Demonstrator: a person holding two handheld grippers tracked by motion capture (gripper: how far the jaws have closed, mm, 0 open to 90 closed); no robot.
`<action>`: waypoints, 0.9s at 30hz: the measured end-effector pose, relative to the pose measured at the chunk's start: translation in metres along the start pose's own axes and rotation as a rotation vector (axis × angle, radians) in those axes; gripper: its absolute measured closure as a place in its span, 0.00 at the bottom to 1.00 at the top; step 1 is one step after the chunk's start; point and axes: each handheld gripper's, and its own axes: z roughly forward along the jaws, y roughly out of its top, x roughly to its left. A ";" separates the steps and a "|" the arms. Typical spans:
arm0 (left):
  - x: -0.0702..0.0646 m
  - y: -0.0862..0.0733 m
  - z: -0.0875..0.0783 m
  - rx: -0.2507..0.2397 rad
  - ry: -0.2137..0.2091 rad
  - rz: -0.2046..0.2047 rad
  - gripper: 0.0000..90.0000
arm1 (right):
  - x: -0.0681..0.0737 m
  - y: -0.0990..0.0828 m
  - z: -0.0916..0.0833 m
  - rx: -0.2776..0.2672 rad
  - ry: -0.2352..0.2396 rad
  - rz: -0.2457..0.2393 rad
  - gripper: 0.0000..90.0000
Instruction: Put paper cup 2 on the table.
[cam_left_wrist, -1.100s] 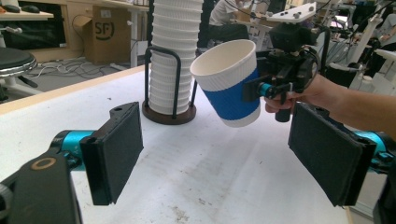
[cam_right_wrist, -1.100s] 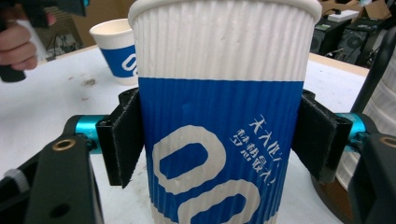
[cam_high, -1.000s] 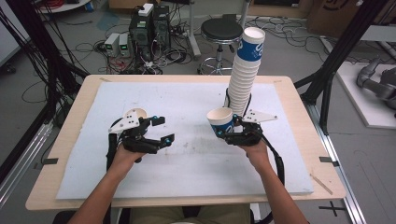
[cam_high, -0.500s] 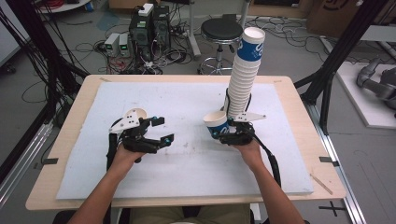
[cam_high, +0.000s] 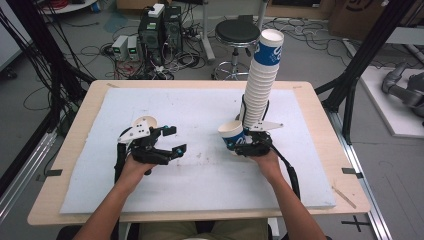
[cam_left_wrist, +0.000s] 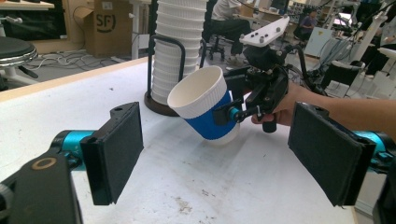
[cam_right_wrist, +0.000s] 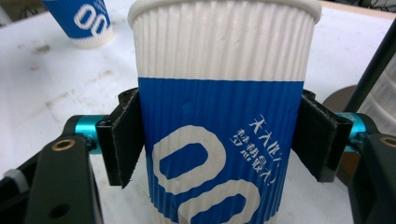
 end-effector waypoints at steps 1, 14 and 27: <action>0.000 0.000 0.000 0.000 0.002 -0.002 0.20 | 0.000 -0.001 0.001 0.009 -0.002 0.000 0.29; 0.001 0.000 -0.002 -0.006 0.007 -0.006 0.20 | -0.001 -0.005 -0.019 0.045 0.003 -0.022 0.28; 0.002 -0.001 -0.001 -0.001 0.007 -0.007 0.20 | -0.003 -0.013 -0.035 0.090 0.017 -0.033 0.22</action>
